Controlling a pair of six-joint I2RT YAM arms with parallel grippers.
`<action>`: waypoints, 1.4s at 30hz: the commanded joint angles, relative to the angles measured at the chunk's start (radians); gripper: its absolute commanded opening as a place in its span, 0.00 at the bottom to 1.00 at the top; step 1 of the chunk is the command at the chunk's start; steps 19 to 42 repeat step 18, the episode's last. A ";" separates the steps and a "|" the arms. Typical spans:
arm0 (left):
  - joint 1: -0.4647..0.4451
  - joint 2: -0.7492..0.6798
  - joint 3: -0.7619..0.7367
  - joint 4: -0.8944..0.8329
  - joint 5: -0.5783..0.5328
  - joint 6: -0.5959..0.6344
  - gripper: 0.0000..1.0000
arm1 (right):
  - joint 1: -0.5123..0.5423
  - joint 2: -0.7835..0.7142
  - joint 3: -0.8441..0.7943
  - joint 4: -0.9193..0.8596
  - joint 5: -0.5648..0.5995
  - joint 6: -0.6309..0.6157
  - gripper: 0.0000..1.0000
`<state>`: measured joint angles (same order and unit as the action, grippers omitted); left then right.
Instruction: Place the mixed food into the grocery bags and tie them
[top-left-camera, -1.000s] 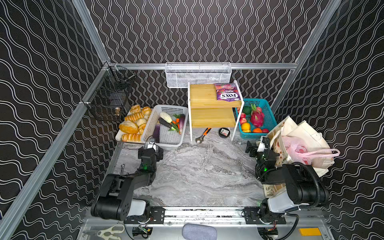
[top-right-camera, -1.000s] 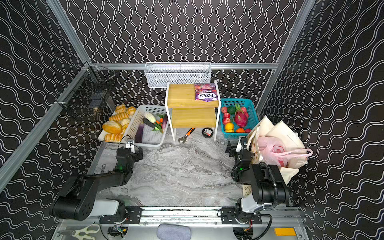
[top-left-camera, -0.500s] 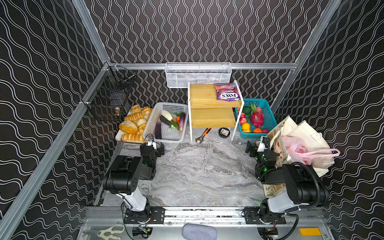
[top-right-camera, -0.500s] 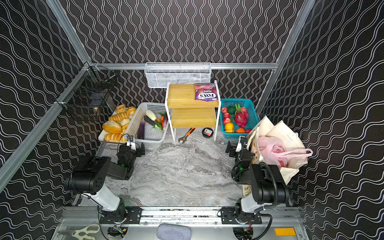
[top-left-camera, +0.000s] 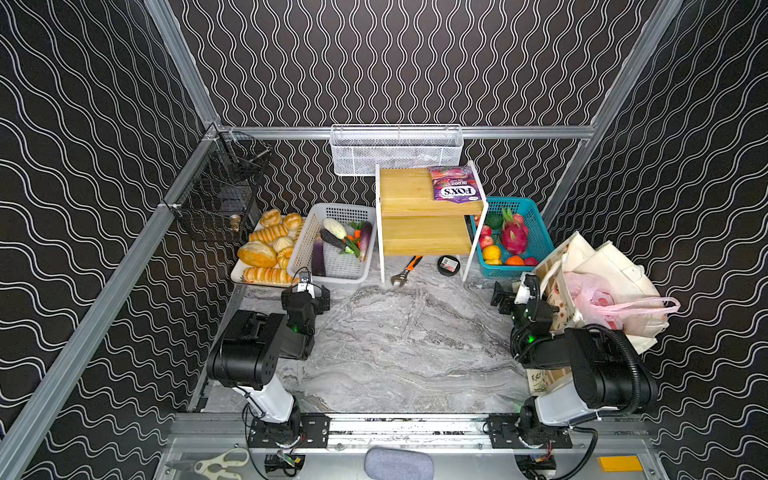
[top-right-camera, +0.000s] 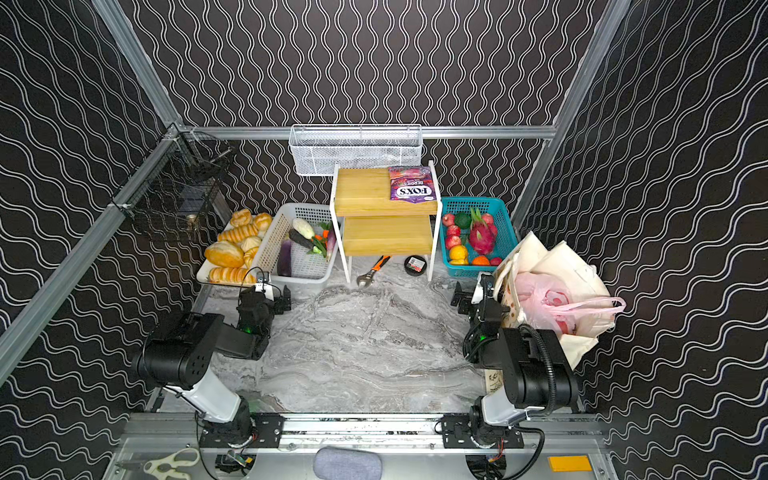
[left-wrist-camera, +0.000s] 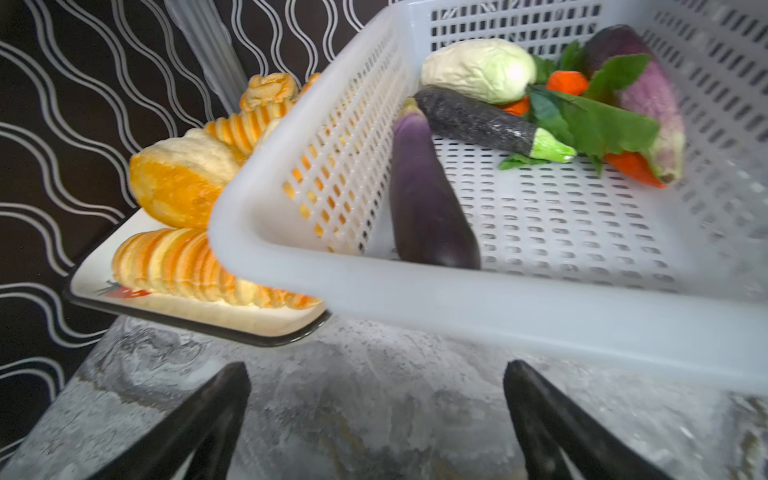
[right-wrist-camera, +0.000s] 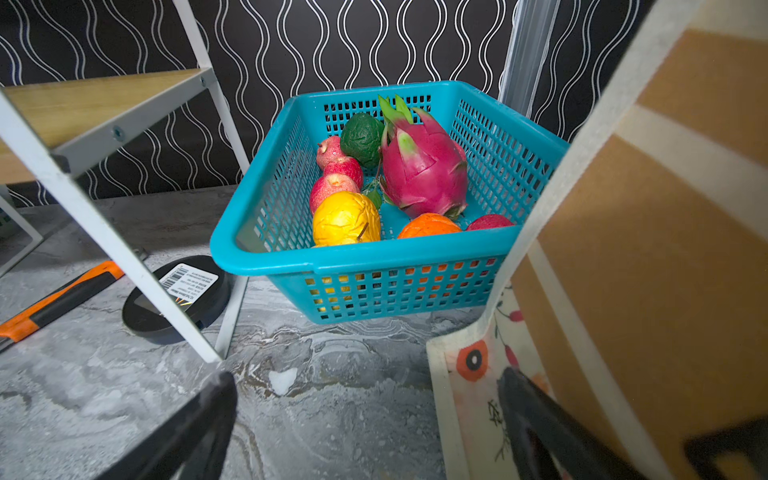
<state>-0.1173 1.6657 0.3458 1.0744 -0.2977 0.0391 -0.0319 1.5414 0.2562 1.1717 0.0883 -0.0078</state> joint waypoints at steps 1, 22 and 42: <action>0.002 0.002 0.006 0.006 0.015 0.022 0.99 | 0.000 0.002 0.003 0.023 0.022 0.008 1.00; 0.002 0.001 0.007 0.001 0.021 0.021 0.99 | 0.000 0.002 0.002 0.023 0.022 0.008 1.00; 0.002 0.001 0.007 0.001 0.021 0.021 0.99 | 0.000 0.002 0.002 0.023 0.022 0.008 1.00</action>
